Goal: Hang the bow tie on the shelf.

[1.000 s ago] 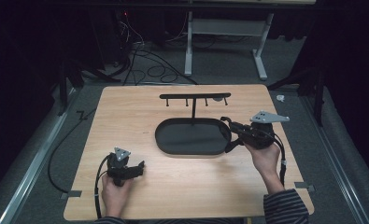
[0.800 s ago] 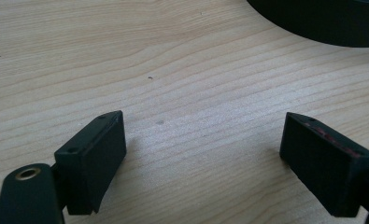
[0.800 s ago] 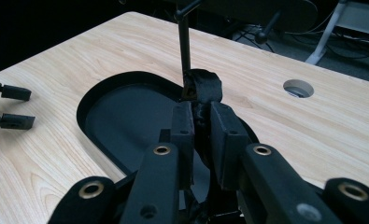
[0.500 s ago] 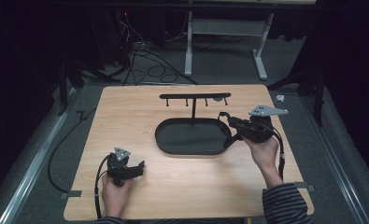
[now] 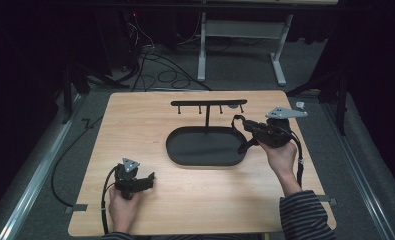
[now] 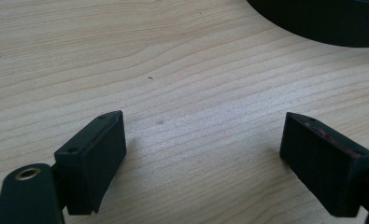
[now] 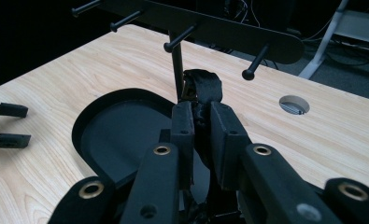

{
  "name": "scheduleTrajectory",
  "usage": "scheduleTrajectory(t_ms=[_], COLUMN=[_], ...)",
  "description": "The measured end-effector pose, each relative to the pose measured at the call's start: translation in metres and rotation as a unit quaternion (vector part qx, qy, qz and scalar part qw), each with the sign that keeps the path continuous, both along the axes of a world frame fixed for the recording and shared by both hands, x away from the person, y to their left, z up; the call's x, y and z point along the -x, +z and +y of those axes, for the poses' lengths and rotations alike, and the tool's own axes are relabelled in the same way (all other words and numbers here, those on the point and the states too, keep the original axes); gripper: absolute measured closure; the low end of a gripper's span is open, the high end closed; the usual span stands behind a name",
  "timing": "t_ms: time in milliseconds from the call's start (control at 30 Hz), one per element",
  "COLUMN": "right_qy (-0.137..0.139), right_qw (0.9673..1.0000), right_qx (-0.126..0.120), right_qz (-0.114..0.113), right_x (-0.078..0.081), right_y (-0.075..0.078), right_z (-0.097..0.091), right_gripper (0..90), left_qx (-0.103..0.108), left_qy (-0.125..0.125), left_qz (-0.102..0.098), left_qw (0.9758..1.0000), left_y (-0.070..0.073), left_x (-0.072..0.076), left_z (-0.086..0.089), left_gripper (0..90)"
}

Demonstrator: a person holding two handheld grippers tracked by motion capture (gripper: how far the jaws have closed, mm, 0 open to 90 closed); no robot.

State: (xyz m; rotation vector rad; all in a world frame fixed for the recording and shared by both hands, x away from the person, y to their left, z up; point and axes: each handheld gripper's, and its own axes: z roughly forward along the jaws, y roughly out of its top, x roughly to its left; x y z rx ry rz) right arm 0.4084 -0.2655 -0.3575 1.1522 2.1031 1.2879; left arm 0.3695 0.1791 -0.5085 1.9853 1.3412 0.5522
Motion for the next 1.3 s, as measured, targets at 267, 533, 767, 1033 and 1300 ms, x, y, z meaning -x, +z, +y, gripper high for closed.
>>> scheduleTrajectory(t_ms=[267,533,767,1033,1300], right_qy=[-0.001,-0.018,-0.030,-0.046,-0.064], right_qw=[1.0000,0.9998,0.9995,0.9989,0.9979], right_qx=[-0.003,-0.011,-0.004,-0.002,-0.006], right_qz=[-0.002,-0.007,-0.012,-0.005,0.009], right_x=[-0.006,-0.014,-0.020,-0.029,-0.038], right_y=[0.004,0.007,0.006,0.001,-0.006], right_z=[0.001,-0.001,-0.002,-0.005,-0.010], right_gripper=[81.8,81.8,81.7,81.7,80.8], left_qx=[0.000,0.000,0.000,0.000,0.000], left_qy=[0.000,0.000,0.000,0.000,0.000], left_qz=[-0.001,0.000,-0.001,-0.001,-0.001], left_qw=[1.0000,1.0000,1.0000,1.0000,1.0000], left_y=[0.000,0.000,0.000,0.000,0.000], left_x=[0.000,0.000,0.000,0.000,0.000], left_z=[0.000,0.000,0.000,0.000,0.000], left_gripper=[14.9,14.9,14.9,14.9,14.9])
